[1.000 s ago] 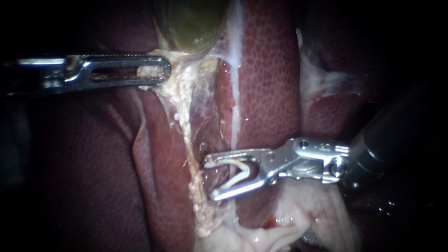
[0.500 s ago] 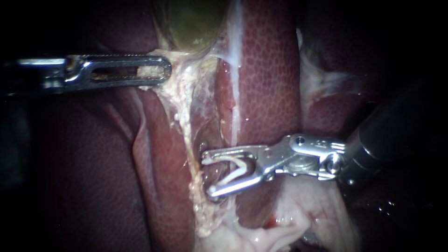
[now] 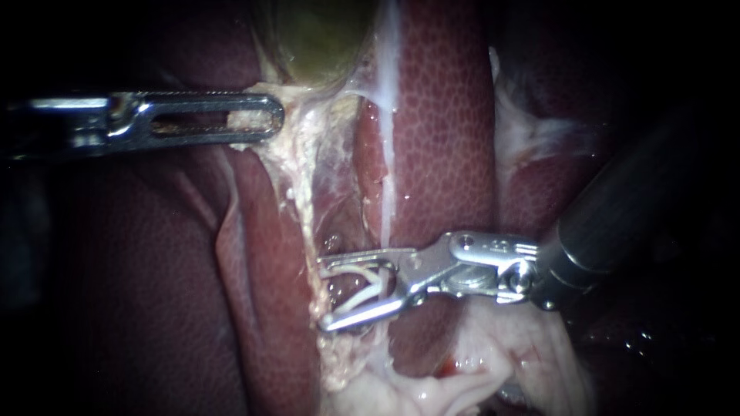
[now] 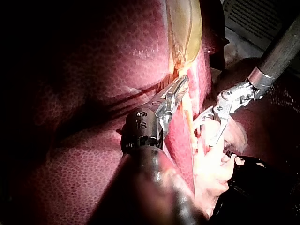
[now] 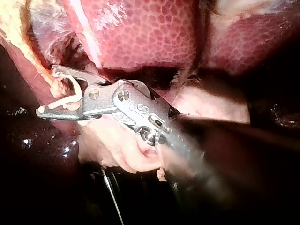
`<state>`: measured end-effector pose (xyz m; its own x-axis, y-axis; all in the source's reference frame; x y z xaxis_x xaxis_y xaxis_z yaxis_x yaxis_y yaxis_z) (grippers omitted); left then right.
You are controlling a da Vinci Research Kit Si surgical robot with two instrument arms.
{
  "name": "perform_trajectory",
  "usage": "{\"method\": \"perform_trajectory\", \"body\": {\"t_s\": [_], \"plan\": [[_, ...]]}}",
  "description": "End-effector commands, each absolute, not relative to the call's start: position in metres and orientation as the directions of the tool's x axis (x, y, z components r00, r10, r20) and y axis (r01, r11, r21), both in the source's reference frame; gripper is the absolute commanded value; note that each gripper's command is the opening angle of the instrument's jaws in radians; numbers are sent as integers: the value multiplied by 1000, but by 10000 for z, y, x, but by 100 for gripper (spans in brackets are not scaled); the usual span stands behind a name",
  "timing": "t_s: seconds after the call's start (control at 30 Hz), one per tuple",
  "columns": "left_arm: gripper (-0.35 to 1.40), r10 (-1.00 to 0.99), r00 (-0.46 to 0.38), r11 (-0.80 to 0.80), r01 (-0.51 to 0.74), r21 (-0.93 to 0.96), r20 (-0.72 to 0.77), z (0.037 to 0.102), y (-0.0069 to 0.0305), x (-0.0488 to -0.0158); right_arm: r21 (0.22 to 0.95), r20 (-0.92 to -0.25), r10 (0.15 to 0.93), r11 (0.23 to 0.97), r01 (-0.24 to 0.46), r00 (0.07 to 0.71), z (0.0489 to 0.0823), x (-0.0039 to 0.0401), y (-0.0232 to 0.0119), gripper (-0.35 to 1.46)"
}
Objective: Clipping first clip left tube
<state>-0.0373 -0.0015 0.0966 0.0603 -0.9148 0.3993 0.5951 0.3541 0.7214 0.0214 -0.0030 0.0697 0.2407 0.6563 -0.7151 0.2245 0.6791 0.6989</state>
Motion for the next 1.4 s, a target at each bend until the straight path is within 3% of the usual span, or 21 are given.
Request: {"method": "perform_trajectory", "body": {"t_s": [0.03,0.63,0.9,1.4], "plan": [[-35,-915,60,354,595,721,399,966,-15,-373,698,-716,655,678,229,241,698,215,-32,60],[-35,-915,60,354,595,721,399,966,-15,-373,723,-690,676,626,292,259,691,235,-53,60],[-35,-915,60,354,596,721,399,966,-15,-373,733,-675,697,591,337,244,681,243,-60,60],[-35,-915,60,354,596,721,400,966,-15,-375,740,-658,727,575,349,198,678,266,-48,60]]}}
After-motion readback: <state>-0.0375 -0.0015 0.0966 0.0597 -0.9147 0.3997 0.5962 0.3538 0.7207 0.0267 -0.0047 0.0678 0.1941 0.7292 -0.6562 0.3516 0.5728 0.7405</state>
